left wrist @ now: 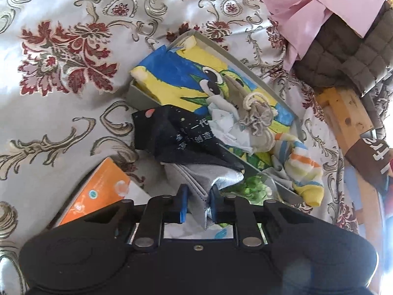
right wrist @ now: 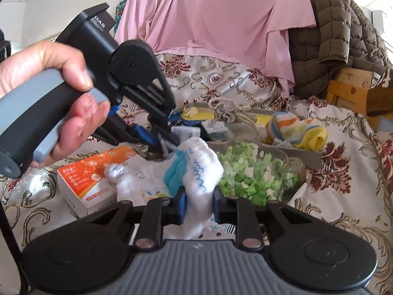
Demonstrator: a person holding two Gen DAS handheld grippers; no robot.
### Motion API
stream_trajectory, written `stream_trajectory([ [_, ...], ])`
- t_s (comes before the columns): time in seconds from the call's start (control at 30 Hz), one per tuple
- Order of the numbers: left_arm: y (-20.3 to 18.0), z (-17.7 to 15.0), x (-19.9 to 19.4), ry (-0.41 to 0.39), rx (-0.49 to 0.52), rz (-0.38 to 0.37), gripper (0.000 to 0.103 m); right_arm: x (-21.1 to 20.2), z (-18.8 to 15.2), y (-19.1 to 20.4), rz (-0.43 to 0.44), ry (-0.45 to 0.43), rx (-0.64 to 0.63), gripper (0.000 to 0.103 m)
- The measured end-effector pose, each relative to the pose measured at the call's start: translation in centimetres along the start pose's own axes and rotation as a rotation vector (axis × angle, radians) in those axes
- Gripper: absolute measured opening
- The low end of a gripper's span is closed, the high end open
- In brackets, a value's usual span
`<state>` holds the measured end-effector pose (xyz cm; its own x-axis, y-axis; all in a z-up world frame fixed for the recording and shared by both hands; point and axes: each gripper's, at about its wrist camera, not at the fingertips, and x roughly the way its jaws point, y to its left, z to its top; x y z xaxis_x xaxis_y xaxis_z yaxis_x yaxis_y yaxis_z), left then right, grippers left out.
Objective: Organize soft objects
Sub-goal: 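Grasp the grey face mask with the left tool while the right tool grasps the white blue-print sock, then lift and carry the mask and sock over the frog tray with both tools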
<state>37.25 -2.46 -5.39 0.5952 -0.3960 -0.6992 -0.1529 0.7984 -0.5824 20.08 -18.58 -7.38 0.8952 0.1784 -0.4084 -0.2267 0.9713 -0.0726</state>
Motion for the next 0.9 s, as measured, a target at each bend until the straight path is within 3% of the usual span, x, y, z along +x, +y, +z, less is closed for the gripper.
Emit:
stream_trajectory([
  [0.4,0.7,-1.0,-4.2,0.010,-0.013,-0.005,0.014,-1.7,1.0,-0.4,-0.046,-0.089,-0.031,0.019],
  [0.9,0.8,-4.8,-9.1,0.087,0.108,0.016,0.014,-4.1,2.0,-3.1,-0.185,-0.161,-0.009,0.018],
])
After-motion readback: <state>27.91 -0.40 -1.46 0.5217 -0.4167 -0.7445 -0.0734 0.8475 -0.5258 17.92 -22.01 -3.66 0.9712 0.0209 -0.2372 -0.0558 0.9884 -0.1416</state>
